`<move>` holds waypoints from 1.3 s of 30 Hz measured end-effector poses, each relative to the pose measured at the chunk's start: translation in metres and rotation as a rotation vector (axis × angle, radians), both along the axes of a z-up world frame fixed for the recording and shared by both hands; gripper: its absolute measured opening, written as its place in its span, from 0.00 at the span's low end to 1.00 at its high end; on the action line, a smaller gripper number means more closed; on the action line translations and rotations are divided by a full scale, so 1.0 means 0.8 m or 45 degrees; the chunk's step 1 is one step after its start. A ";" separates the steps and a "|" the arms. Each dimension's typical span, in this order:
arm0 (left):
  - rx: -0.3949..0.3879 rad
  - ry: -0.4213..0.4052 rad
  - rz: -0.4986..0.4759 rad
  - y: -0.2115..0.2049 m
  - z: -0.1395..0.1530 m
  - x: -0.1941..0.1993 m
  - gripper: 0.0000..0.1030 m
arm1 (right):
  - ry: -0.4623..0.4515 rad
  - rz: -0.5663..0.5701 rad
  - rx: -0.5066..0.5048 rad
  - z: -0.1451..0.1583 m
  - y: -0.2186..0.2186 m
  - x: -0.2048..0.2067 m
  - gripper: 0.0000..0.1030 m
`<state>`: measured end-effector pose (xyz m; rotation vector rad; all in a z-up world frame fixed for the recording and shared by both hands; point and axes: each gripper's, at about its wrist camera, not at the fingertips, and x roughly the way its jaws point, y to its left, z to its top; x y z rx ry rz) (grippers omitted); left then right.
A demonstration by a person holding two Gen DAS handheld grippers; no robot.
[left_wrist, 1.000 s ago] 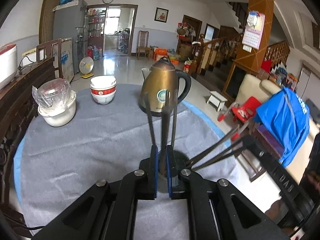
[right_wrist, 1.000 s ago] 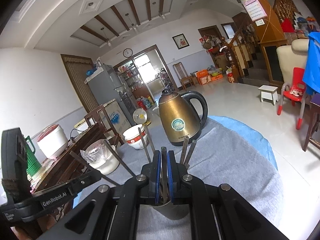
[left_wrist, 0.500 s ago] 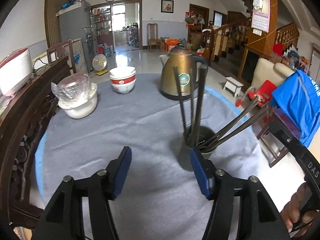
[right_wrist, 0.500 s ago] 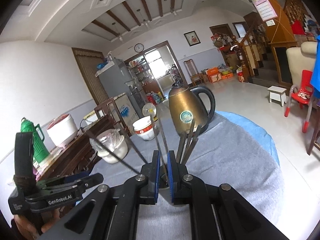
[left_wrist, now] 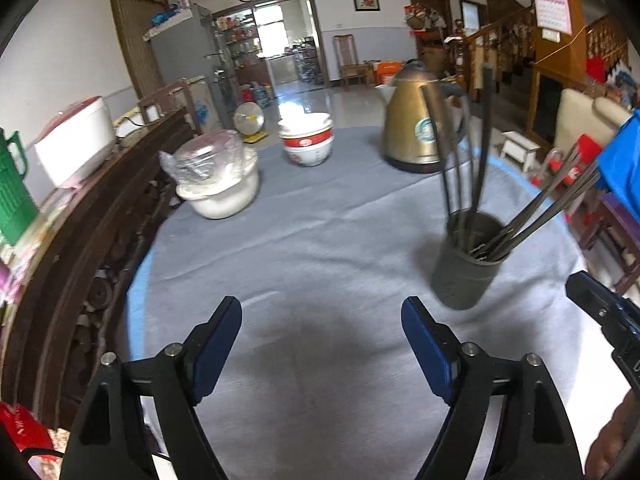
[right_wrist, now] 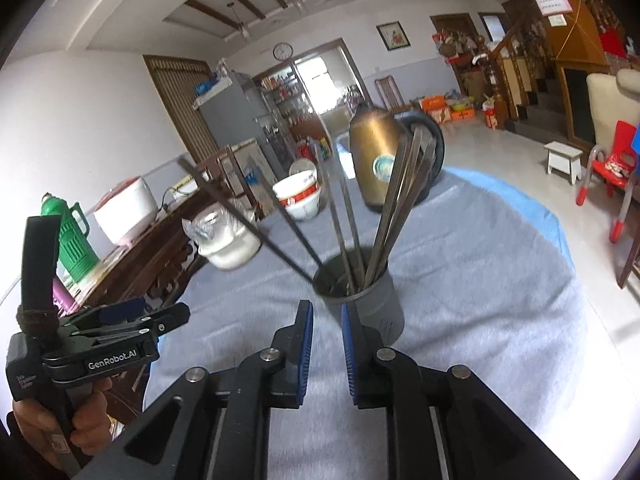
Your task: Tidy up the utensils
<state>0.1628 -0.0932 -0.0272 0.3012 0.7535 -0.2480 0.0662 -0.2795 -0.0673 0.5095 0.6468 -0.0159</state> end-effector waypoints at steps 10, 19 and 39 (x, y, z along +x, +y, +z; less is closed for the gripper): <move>0.055 0.033 0.099 0.030 -0.022 -0.007 0.81 | 0.118 0.030 -0.007 -0.022 0.023 0.006 0.17; 0.064 0.055 0.183 0.058 -0.032 -0.015 0.81 | 0.155 0.057 0.016 -0.021 0.038 0.003 0.17; 0.024 0.059 0.270 0.095 -0.030 -0.027 0.81 | 0.194 0.121 0.001 -0.019 0.078 0.012 0.17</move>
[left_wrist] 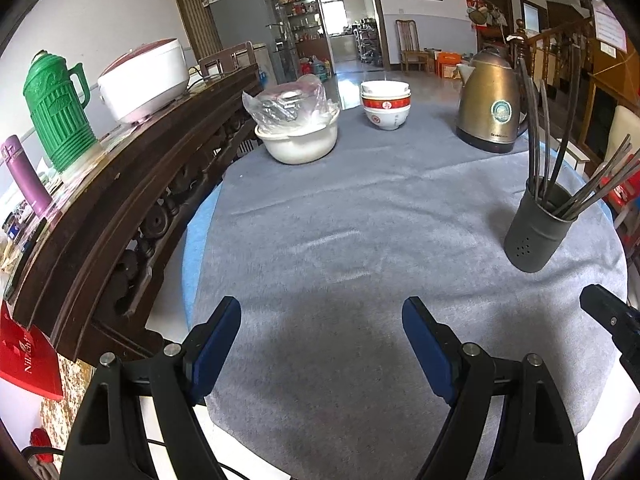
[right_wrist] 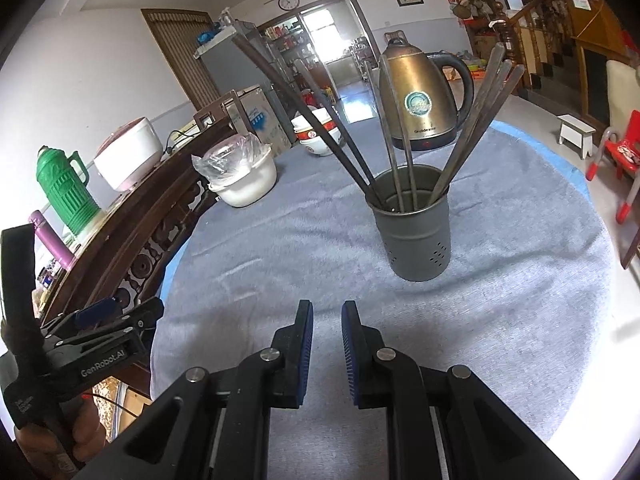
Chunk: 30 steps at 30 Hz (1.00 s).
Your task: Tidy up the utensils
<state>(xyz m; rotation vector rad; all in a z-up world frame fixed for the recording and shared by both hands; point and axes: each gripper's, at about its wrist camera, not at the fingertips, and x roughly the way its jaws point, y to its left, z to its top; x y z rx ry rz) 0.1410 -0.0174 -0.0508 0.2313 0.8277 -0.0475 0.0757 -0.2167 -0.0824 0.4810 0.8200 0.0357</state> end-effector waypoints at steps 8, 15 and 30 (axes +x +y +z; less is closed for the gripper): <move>-0.008 0.002 0.014 0.005 -0.002 0.003 0.81 | 0.003 0.013 -0.011 -0.002 0.005 0.004 0.17; 0.007 0.010 -0.003 -0.003 -0.004 0.002 0.81 | 0.002 -0.004 0.002 -0.004 -0.003 0.003 0.17; 0.053 0.009 -0.044 -0.026 -0.003 -0.004 0.81 | -0.035 -0.038 0.014 -0.005 -0.022 -0.003 0.17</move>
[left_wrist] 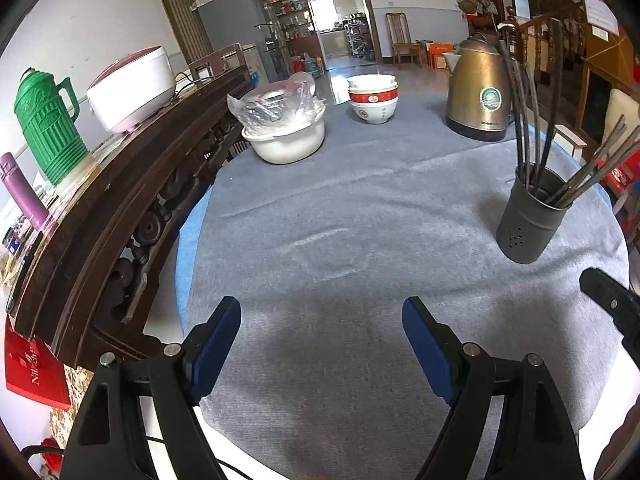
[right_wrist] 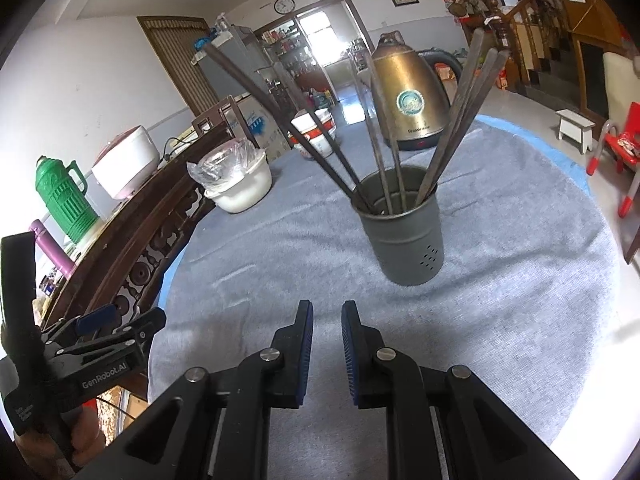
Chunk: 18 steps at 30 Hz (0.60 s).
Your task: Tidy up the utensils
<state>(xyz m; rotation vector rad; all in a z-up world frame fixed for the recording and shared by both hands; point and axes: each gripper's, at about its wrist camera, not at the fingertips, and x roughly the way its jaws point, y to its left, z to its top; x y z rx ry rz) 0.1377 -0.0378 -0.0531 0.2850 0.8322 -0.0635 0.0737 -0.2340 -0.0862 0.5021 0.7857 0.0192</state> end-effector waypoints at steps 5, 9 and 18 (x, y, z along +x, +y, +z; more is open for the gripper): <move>0.001 -0.010 -0.024 -0.006 0.005 -0.004 0.81 | -0.028 -0.041 -0.053 0.009 -0.007 -0.005 0.17; -0.006 -0.021 -0.033 -0.006 0.010 -0.008 0.81 | -0.038 -0.057 -0.111 0.016 -0.008 -0.006 0.17; -0.041 -0.051 -0.031 0.006 0.023 -0.021 0.81 | -0.053 -0.067 -0.154 0.028 -0.002 -0.015 0.17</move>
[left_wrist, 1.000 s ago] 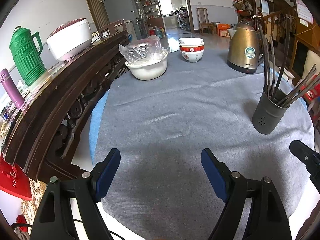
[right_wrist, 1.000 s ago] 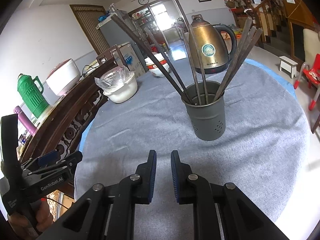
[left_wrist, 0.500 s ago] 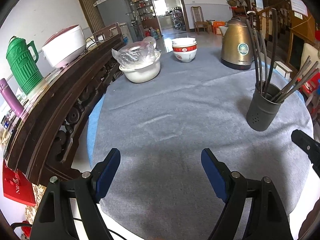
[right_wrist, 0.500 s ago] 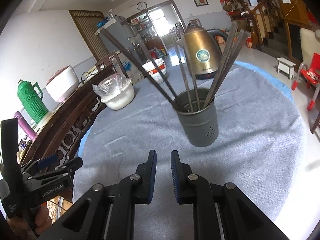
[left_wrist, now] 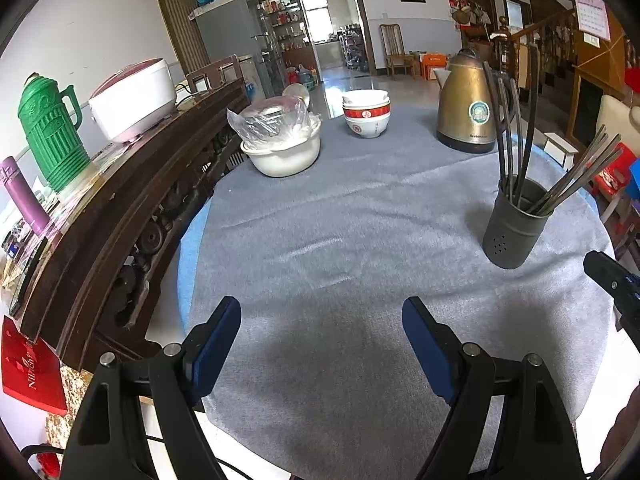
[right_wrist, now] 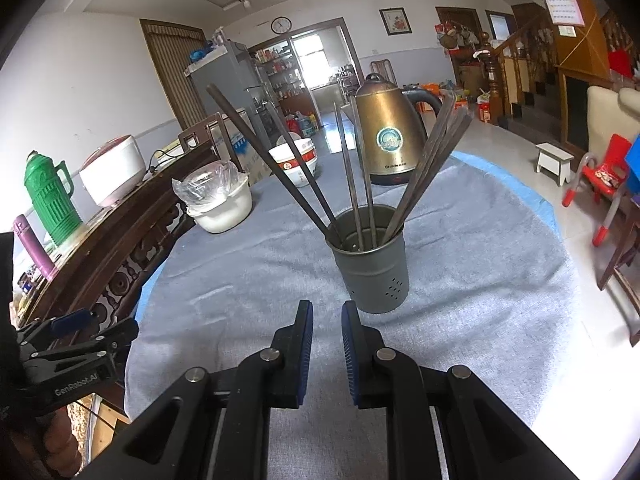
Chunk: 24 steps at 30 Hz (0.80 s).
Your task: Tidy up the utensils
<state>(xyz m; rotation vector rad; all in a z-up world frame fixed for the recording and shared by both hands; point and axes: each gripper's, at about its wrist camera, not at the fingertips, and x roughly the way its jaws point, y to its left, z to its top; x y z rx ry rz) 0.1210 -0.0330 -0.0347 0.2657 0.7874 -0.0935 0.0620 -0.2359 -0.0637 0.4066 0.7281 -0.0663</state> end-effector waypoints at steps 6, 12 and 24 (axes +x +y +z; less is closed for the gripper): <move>-0.028 -0.022 0.007 0.010 0.009 -0.011 0.81 | -0.033 0.001 -0.028 0.015 0.008 -0.012 0.17; -0.057 -0.049 0.005 0.017 0.018 -0.023 0.81 | -0.065 -0.003 -0.053 0.030 0.014 -0.026 0.17; -0.088 -0.087 -0.005 0.024 0.030 -0.040 0.81 | -0.124 -0.010 -0.084 0.056 0.027 -0.044 0.17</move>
